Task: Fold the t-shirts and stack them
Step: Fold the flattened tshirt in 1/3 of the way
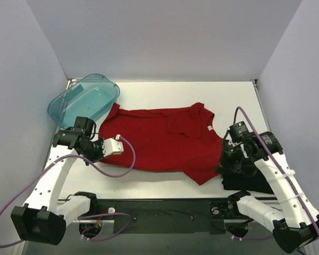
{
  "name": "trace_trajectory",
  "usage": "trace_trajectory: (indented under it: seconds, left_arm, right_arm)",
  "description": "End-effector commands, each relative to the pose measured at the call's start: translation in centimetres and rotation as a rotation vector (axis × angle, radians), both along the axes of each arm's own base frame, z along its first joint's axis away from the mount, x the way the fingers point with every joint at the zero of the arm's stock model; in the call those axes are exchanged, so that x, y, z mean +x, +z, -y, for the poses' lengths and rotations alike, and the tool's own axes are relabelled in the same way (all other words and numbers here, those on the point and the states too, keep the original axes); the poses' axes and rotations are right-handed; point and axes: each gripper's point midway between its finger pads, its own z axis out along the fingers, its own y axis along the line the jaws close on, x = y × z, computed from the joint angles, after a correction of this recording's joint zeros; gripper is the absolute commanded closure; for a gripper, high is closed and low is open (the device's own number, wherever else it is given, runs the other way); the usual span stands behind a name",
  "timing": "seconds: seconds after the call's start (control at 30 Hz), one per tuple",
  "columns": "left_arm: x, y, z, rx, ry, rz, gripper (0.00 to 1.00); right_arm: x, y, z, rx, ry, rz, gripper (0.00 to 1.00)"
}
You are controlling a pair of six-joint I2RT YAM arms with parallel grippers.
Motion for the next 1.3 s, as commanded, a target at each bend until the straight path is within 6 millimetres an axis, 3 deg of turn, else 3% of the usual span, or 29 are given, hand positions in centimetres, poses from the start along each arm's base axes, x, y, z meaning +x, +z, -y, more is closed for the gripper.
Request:
trace_trajectory:
  seconds: [0.0,0.13,0.27,0.37,0.47,0.67,0.8,0.9,1.17,1.27]
  left_arm:
    - [-5.1,2.3,0.2,-0.026,-0.027,-0.184,1.0]
    - [-3.1,2.2,0.7,-0.049,0.002,-0.133,1.0]
    - [0.1,0.0,0.1,-0.015,0.067,-0.082,1.0]
    - [2.6,-1.7,0.0,-0.001,0.12,-0.057,1.0]
    - [3.8,-2.7,-0.8,0.025,0.207,-0.065,1.0]
    - [5.0,-4.9,-2.0,0.058,0.267,-0.047,1.0]
    - [5.8,-5.2,-1.8,0.042,0.307,-0.048,1.0]
    - [6.7,-4.9,-1.3,0.014,0.307,-0.028,1.0]
    - [6.7,-6.5,-0.9,0.01,0.314,-0.084,1.0]
    - [7.1,-6.8,-0.7,0.004,0.329,-0.081,1.0]
  right_arm:
    - [-4.8,3.7,2.1,-0.045,0.078,-0.168,1.0]
    - [-3.0,3.3,2.1,-0.047,0.106,-0.179,1.0]
    - [2.5,0.9,0.6,-0.035,0.157,-0.128,1.0]
    - [6.0,-2.0,1.1,-0.095,0.169,-0.162,1.0]
    - [9.5,-4.7,1.1,-0.138,0.232,-0.18,1.0]
    - [13.9,-7.6,2.0,-0.209,0.281,-0.186,1.0]
    - [16.9,-7.7,2.5,-0.251,0.317,-0.157,1.0]
    - [19.1,-6.4,2.9,-0.286,0.363,-0.1,1.0]
    - [21.4,-6.6,4.0,-0.35,0.454,-0.114,1.0]
    - [23.2,-6.2,4.0,-0.371,0.466,-0.079,1.0]
